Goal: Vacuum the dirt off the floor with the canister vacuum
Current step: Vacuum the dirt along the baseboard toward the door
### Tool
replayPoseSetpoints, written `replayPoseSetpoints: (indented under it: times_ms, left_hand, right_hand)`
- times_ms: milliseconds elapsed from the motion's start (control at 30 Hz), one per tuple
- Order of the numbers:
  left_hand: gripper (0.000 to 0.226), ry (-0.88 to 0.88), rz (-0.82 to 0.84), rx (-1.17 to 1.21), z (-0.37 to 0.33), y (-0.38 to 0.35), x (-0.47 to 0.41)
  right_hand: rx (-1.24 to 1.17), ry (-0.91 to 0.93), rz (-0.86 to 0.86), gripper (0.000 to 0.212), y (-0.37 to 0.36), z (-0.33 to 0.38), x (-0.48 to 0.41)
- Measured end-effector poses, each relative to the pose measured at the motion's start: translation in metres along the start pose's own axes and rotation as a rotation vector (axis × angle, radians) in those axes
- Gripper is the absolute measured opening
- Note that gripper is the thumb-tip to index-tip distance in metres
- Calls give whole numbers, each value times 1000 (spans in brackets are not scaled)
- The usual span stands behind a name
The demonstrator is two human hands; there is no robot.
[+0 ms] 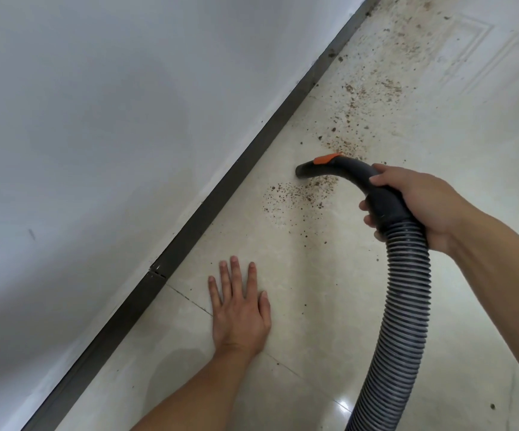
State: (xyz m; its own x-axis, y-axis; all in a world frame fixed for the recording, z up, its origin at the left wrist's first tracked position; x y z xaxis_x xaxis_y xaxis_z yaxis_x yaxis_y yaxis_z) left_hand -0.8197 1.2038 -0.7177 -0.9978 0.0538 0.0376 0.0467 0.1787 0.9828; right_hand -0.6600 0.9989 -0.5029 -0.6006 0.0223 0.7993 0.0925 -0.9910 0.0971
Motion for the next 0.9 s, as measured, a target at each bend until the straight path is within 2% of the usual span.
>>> replayPoseSetpoints:
  times_ms: [700, 900]
  left_hand:
    - [62, -1, -10, 33, -1, -1, 0]
    - [63, -2, 5, 64, 0, 0, 2]
  right_hand:
    - [86, -24, 71, 32, -36, -29, 34]
    - [123, -65, 68, 36, -47, -37, 51]
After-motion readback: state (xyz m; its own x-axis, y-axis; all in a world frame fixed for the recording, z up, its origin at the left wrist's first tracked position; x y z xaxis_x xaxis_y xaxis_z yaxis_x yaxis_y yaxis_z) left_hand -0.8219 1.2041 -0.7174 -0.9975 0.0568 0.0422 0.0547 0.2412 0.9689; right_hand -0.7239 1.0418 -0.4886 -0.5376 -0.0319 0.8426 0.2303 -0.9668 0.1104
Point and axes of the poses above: each hand's wrist, its own x-axis away from the middle knuckle, its own y-axis out of the back of the hand, z = x × y, the point moved 2 cm from there along -x, towards the middle knuckle, and after that the axes turned 15 degrees about -y, right-handed, at the moved point
